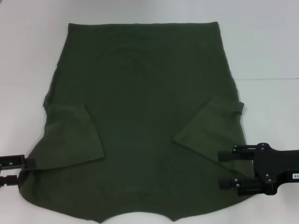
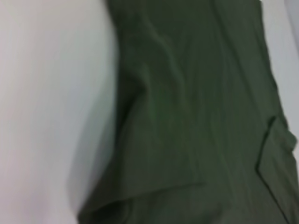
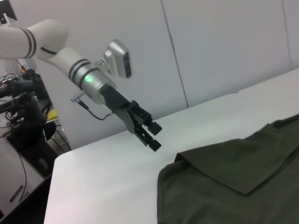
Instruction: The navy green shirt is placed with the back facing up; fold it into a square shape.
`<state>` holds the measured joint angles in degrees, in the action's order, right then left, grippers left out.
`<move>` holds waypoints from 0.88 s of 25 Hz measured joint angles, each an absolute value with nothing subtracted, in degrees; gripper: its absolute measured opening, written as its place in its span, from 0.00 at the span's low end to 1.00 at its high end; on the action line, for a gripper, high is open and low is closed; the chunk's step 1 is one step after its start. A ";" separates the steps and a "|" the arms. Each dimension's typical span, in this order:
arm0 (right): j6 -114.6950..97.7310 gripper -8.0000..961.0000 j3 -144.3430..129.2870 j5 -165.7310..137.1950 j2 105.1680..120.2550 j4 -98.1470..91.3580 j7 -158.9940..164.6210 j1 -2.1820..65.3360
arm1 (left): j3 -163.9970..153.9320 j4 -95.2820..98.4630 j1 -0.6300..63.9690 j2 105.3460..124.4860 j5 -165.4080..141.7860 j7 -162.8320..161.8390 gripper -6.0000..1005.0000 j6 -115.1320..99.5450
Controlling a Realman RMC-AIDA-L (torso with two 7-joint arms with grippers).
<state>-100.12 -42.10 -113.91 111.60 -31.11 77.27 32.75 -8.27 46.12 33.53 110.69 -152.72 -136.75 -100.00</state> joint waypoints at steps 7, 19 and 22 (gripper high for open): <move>-101.26 0.82 -42.10 -113.91 111.59 -31.11 76.56 33.25 | -8.25 45.84 32.87 110.87 -153.29 -142.28 0.93 -96.17; -102.22 0.82 -42.10 -113.91 111.46 -31.11 76.42 33.68 | -8.44 39.78 32.52 111.31 -153.94 -145.07 0.93 -89.30; -102.22 0.82 -42.10 -113.91 111.42 -31.11 76.40 33.73 | -8.47 39.75 32.44 111.42 -153.97 -145.10 0.93 -88.27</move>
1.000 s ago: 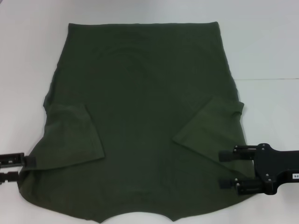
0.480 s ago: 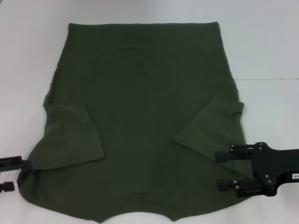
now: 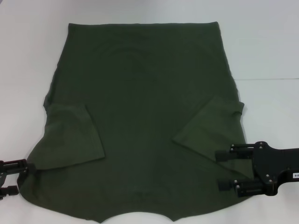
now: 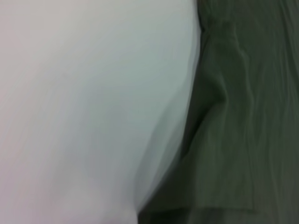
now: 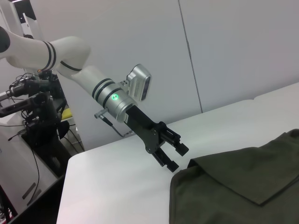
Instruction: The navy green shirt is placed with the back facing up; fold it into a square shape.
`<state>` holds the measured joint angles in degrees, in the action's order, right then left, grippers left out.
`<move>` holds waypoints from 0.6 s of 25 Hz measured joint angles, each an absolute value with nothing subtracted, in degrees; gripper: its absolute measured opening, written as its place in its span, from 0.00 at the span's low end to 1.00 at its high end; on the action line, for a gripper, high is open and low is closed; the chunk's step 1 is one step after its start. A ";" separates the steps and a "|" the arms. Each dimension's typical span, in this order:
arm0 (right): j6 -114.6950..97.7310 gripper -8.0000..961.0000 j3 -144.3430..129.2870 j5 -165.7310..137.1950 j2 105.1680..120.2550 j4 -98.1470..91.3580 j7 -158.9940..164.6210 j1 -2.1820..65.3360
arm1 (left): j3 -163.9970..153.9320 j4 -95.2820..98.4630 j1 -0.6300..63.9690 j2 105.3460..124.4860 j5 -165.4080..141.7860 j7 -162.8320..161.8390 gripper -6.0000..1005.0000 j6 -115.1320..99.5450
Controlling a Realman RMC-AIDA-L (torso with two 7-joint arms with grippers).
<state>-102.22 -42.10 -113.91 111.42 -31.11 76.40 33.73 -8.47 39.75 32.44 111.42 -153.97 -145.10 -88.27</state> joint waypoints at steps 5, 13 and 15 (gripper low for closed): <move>-102.18 0.82 -41.95 -113.84 111.38 -31.11 76.20 33.83 | -8.52 39.32 32.41 111.78 -153.99 -144.97 0.93 -86.63; -101.84 0.82 -41.82 -113.82 111.36 -31.11 75.97 34.03 | -9.96 37.86 32.55 111.87 -153.94 -145.10 0.93 -84.94; -101.84 0.82 -41.78 -113.82 111.35 -31.11 75.94 34.10 | -10.00 37.55 32.69 111.88 -153.76 -145.12 0.93 -84.90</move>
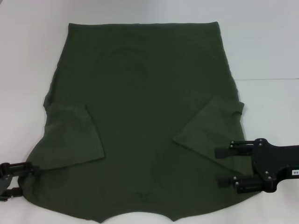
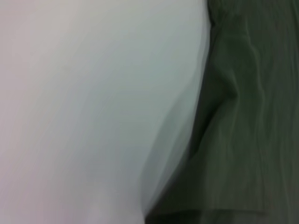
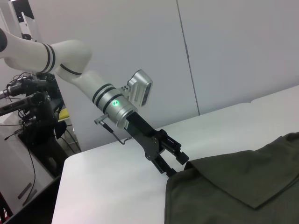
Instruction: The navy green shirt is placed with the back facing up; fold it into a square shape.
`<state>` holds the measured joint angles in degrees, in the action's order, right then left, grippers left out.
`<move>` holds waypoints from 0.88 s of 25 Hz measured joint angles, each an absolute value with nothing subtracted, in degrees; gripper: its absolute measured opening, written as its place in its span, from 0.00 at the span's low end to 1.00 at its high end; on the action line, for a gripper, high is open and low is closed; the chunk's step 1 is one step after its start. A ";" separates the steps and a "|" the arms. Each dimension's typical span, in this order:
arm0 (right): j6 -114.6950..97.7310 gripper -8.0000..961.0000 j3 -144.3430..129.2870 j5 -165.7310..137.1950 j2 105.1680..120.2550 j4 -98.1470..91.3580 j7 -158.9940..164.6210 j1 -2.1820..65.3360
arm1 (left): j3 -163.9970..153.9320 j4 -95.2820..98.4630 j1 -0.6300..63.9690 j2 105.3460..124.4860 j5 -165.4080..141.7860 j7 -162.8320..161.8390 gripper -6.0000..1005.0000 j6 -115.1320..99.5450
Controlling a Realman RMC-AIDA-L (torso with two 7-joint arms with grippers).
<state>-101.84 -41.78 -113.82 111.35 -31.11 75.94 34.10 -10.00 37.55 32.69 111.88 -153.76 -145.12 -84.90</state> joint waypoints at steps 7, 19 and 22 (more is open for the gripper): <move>-101.84 0.82 -41.67 -113.82 111.36 -31.11 75.93 34.33 | -10.02 35.77 33.46 111.85 -153.54 -145.20 0.93 -84.89; -101.87 0.82 -41.66 -113.60 111.36 -31.11 75.93 34.37 | -9.95 33.98 35.54 111.92 -152.71 -145.37 0.93 -85.61; -101.87 0.82 -41.63 -113.51 111.36 -31.11 75.93 34.36 | -9.89 33.81 36.11 111.85 -151.43 -145.45 0.93 -85.85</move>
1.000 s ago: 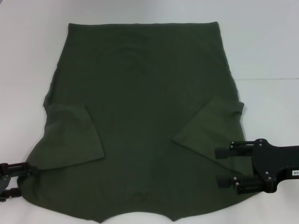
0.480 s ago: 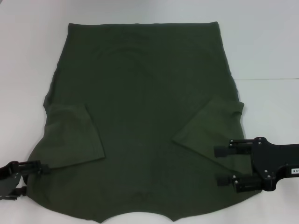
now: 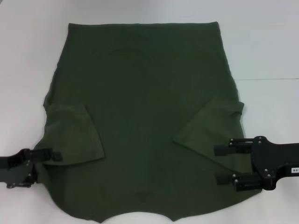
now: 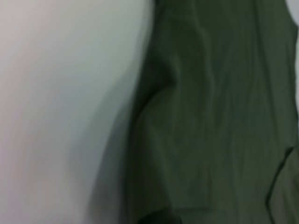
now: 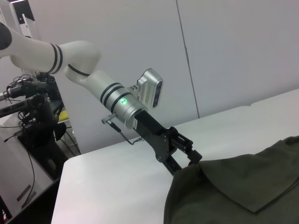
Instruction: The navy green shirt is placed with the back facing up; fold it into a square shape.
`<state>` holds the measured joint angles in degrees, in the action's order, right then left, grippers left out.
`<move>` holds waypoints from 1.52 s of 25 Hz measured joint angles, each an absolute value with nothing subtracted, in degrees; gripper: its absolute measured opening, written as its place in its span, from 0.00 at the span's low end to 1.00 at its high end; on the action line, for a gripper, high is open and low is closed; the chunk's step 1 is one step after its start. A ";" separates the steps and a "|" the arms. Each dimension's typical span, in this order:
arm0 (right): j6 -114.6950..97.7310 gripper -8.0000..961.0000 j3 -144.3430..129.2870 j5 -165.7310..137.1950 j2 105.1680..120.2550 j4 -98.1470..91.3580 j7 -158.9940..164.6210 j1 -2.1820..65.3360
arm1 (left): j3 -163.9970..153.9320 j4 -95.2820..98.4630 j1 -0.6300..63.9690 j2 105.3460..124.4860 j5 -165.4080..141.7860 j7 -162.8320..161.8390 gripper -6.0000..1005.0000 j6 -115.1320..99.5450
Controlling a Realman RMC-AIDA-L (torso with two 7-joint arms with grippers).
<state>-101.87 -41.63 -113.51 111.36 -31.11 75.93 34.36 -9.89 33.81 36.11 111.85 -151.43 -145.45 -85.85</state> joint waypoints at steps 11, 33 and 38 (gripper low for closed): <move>-101.83 0.82 -41.57 -113.43 111.41 -31.08 76.35 34.46 | -10.39 33.74 35.44 111.52 -150.94 -146.60 0.93 -85.38; -102.29 0.82 -40.66 -113.29 111.58 -31.06 76.61 34.54 | -9.91 33.95 35.07 111.61 -149.76 -152.02 0.93 -76.52; -102.34 0.82 -40.28 -113.28 111.62 -30.91 76.64 34.54 | -10.24 33.92 35.65 111.44 -149.52 -151.50 0.93 -76.03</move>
